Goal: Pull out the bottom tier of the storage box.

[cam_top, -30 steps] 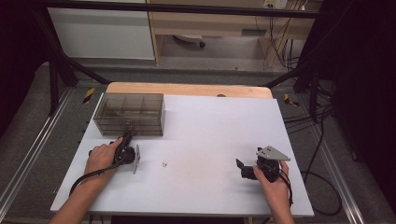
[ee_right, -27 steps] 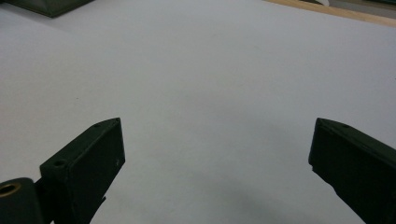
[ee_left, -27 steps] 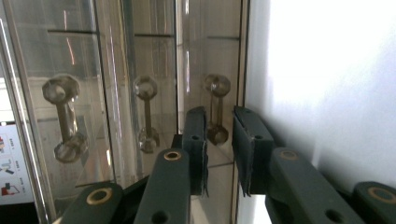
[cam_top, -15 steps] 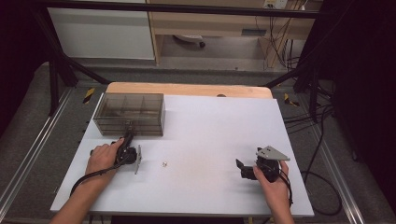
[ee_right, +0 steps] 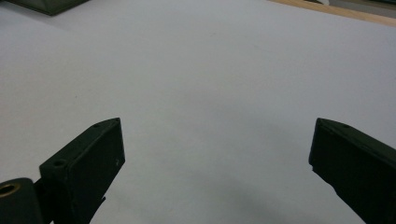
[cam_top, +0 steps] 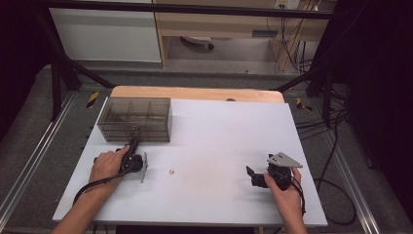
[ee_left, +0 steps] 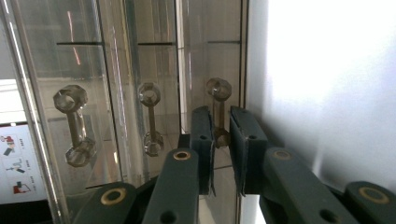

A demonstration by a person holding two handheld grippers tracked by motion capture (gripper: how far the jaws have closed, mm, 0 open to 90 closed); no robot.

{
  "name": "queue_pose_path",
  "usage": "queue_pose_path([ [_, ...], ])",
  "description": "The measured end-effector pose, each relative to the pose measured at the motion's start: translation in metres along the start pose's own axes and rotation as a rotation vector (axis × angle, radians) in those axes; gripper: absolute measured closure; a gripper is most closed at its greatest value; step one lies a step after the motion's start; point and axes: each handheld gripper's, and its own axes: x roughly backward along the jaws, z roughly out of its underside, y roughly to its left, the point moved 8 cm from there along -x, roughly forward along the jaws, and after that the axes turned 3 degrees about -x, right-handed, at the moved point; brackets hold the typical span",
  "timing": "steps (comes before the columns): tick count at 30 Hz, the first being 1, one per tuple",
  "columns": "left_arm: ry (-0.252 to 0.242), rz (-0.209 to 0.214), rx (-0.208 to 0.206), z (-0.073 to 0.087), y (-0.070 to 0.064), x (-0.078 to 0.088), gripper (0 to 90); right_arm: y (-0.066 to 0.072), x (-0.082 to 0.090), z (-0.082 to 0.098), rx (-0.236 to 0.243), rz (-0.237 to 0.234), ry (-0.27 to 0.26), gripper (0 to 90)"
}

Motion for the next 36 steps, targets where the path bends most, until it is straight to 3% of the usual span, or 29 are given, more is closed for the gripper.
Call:
queue_pose_path([
  [12, -0.014, 0.018, 0.007, 0.001, -0.006, 0.026, 80.1, 0.000, 0.000, -0.001, 0.003, -0.009, -0.004, 3.8],
  [17, -0.025, 0.070, 0.052, -0.001, -0.008, 0.033, 77.7, 0.001, 0.000, -0.001, 0.010, -0.016, -0.001, 3.7],
  [24, -0.035, 0.131, 0.157, -0.003, -0.002, 0.036, 58.4, 0.001, 0.000, -0.001, 0.005, -0.015, 0.000, 3.6],
  [29, -0.049, 0.190, 0.299, 0.001, 0.003, 0.035, 51.5, 0.000, -0.001, 0.000, 0.004, -0.014, 0.002, 3.6],
  [36, -0.116, 0.216, 0.471, 0.003, 0.018, 0.040, 46.4, 0.001, -0.001, 0.000, 0.009, -0.022, 0.007, 3.6],
])
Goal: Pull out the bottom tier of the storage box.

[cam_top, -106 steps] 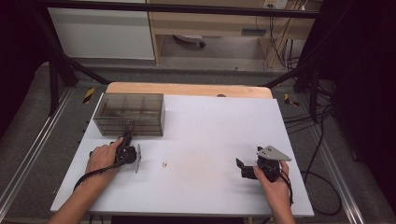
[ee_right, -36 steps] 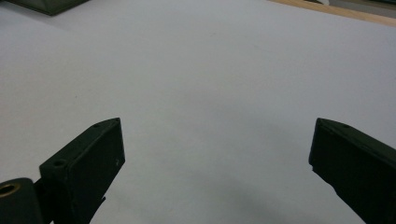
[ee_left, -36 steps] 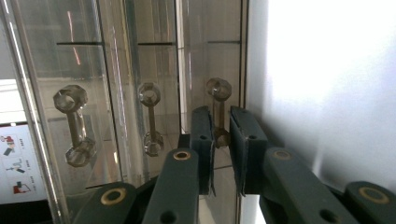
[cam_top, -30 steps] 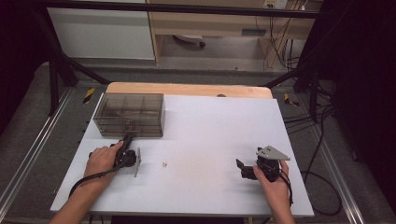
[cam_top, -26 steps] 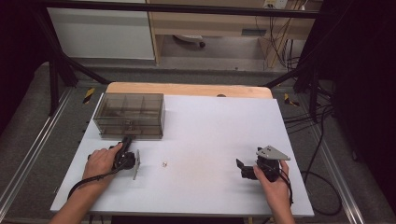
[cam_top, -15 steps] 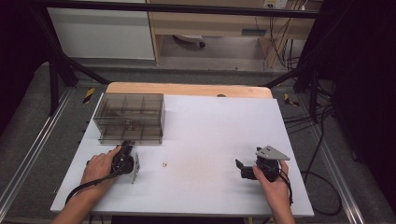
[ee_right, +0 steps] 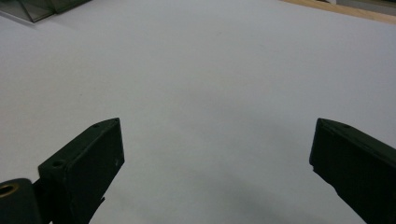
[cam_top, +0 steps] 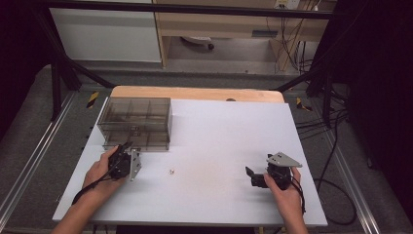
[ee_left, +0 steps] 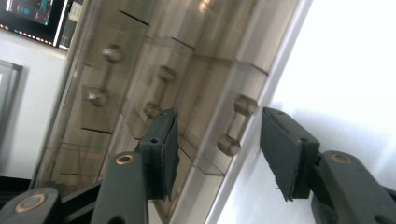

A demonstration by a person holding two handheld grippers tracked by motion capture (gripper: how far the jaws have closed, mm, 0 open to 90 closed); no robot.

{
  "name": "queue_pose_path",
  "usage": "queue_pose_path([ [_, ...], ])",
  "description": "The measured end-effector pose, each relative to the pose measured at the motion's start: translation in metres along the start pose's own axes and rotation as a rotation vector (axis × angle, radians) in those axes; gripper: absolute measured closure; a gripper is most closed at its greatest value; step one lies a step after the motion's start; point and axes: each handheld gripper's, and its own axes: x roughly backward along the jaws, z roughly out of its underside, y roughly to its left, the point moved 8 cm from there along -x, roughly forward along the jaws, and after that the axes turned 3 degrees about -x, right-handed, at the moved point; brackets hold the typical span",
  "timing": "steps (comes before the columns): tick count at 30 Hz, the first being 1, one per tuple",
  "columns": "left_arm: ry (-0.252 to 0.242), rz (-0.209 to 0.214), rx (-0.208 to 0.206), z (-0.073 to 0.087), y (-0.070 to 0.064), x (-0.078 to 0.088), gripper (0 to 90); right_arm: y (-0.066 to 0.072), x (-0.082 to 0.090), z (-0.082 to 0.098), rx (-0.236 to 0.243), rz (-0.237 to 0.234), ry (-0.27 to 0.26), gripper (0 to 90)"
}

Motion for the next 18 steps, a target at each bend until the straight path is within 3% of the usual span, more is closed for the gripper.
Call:
queue_pose_path([
  [4, -0.050, 0.057, 0.110, -0.004, 0.007, 0.004, 41.6, 0.000, -0.001, 0.000, 0.001, -0.003, 0.005, 3.7],
  [8, -0.090, 0.114, 0.150, -0.008, 0.012, 0.007, 40.5, 0.001, -0.001, 0.000, 0.005, -0.005, 0.004, 3.8],
  [10, -0.110, 0.176, 0.186, -0.013, 0.013, 0.007, 40.0, 0.002, -0.001, 0.000, 0.005, -0.006, 0.007, 3.9],
  [13, -0.125, 0.243, 0.198, -0.020, 0.013, 0.006, 40.1, 0.002, -0.003, 0.001, 0.010, -0.012, 0.013, 3.9],
  [18, -0.145, 0.270, 0.183, -0.031, 0.020, 0.001, 37.4, 0.003, -0.003, -0.001, 0.005, -0.017, 0.007, 3.8],
])
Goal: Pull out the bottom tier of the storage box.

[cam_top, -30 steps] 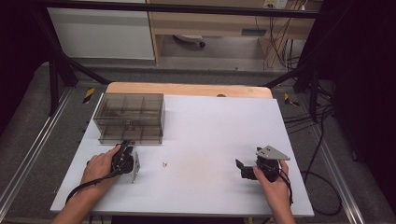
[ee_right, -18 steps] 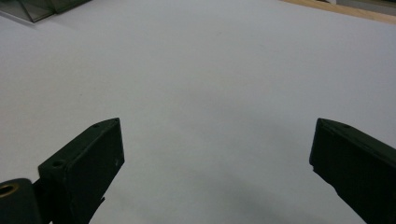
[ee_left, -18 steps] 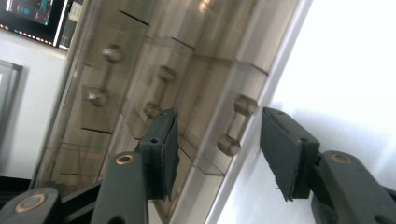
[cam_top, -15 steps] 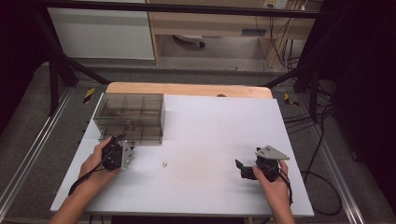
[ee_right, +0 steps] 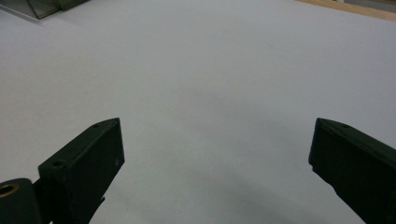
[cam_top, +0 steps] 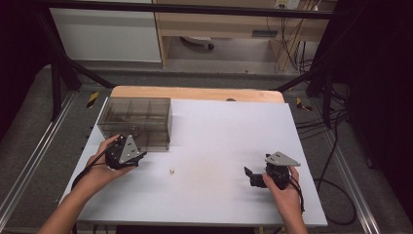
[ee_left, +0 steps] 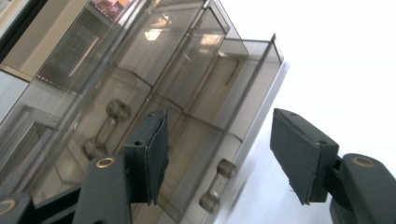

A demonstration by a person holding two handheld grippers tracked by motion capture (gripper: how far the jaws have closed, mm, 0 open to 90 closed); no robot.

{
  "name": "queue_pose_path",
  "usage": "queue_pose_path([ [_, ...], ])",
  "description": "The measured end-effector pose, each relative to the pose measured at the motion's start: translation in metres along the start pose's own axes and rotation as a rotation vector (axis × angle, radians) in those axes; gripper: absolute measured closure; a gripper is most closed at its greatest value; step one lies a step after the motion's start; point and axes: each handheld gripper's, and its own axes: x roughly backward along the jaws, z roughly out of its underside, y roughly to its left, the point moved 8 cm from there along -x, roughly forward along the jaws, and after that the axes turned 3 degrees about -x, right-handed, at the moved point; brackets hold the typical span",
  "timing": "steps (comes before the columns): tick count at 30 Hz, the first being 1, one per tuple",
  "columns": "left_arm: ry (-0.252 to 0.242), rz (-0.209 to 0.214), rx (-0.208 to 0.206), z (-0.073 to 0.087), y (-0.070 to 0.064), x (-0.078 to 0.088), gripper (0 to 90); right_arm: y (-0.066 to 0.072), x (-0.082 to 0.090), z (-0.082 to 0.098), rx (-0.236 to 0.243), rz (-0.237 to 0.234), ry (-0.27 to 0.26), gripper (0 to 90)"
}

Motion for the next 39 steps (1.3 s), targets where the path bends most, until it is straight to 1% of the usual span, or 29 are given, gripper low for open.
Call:
queue_pose_path([
  [3, -0.010, 0.032, 0.000, -0.004, -0.001, -0.004, 36.1, -0.001, 0.000, 0.000, 0.001, 0.002, 0.000, 3.9],
  [7, -0.024, 0.059, 0.007, -0.009, -0.001, -0.008, 33.9, 0.000, 0.000, 0.001, -0.001, -0.003, 0.002, 4.1],
  [9, -0.023, 0.076, 0.013, -0.011, -0.003, -0.010, 32.4, 0.001, 0.000, 0.001, 0.002, -0.006, 0.004, 4.1],
  [12, -0.009, 0.101, 0.013, -0.012, -0.006, -0.014, 27.8, 0.002, 0.000, 0.001, 0.005, -0.010, 0.008, 3.7],
  [14, 0.004, 0.108, 0.003, -0.012, -0.006, -0.015, 25.8, 0.003, -0.001, 0.001, 0.009, -0.008, 0.010, 3.1],
  [18, 0.006, 0.119, 0.013, -0.012, -0.006, -0.018, 27.1, 0.004, 0.000, 0.001, 0.009, -0.009, 0.006, 3.2],
  [19, 0.012, 0.123, 0.010, -0.011, -0.006, -0.019, 27.4, 0.004, 0.000, 0.001, 0.009, -0.009, 0.006, 3.2],
  [22, 0.032, 0.130, -0.001, -0.007, -0.007, -0.022, 31.4, 0.004, 0.000, 0.001, 0.010, -0.009, 0.007, 3.4],
  [23, 0.040, 0.133, -0.004, -0.006, -0.007, -0.023, 34.4, 0.004, 0.000, 0.001, 0.009, -0.009, 0.007, 3.5],
  [26, 0.045, 0.141, -0.001, -0.005, -0.007, -0.026, 42.8, 0.003, -0.001, 0.001, 0.012, -0.004, 0.012, 3.7],
  [28, 0.049, 0.147, 0.013, -0.004, -0.006, -0.028, 44.9, 0.003, -0.001, 0.001, 0.012, -0.004, 0.013, 3.7],
  [29, 0.050, 0.158, 0.021, -0.003, -0.006, -0.029, 47.0, 0.003, -0.001, 0.001, 0.013, -0.005, 0.012, 3.7],
  [30, 0.048, 0.166, 0.027, -0.003, -0.006, -0.030, 49.9, 0.003, -0.001, 0.001, 0.011, -0.005, 0.012, 3.7],
  [31, 0.041, 0.169, 0.034, -0.004, -0.006, -0.031, 50.6, 0.003, -0.001, 0.001, 0.011, -0.005, 0.012, 3.7],
  [35, 0.040, 0.182, 0.044, -0.006, -0.006, -0.034, 56.3, 0.003, -0.001, 0.001, 0.010, -0.005, 0.010, 3.7],
  [37, 0.036, 0.200, 0.046, -0.008, -0.006, -0.037, 61.3, 0.003, -0.001, 0.001, 0.009, -0.005, 0.010, 3.7],
  [39, 0.020, 0.223, 0.081, -0.011, -0.007, -0.039, 62.2, 0.003, -0.001, 0.001, 0.004, -0.006, 0.012, 3.7],
])
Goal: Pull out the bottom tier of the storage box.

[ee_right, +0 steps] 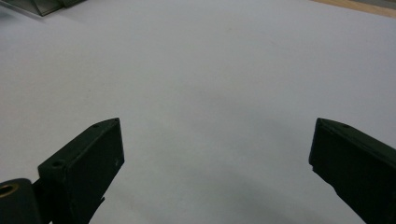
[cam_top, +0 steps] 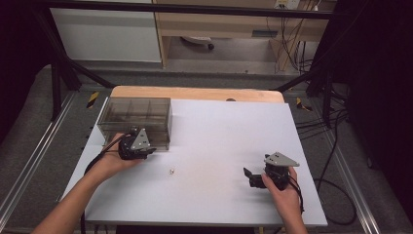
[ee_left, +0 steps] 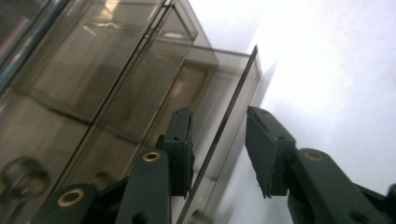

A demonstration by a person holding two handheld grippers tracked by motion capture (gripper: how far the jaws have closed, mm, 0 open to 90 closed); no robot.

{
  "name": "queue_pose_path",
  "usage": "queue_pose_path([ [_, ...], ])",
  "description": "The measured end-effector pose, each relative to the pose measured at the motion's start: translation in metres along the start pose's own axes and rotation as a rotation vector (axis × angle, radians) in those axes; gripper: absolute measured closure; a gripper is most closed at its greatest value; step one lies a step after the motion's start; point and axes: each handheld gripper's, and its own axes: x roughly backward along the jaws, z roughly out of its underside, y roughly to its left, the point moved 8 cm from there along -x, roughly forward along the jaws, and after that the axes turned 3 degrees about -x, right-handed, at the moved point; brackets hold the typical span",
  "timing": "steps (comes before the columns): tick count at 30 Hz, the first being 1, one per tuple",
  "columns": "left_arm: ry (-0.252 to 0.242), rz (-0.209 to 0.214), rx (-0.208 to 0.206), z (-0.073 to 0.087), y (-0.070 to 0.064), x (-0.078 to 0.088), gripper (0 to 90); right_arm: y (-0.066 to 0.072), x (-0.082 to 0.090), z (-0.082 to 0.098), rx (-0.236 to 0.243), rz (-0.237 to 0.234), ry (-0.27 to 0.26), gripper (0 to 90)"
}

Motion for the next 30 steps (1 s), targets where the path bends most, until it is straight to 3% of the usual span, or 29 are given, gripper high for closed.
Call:
queue_pose_path([
  [8, 0.030, 0.029, -0.005, 0.000, 0.001, -0.012, 65.3, -0.003, 0.000, 0.000, -0.012, 0.018, -0.002, 3.7],
  [15, 0.060, 0.051, -0.010, 0.003, -0.002, -0.021, 66.7, -0.002, 0.001, 0.000, -0.008, 0.007, 0.000, 3.7],
  [30, 0.070, 0.071, 0.003, 0.003, -0.002, -0.022, 67.4, -0.001, 0.000, 0.000, 0.000, 0.009, 0.004, 3.4],
])
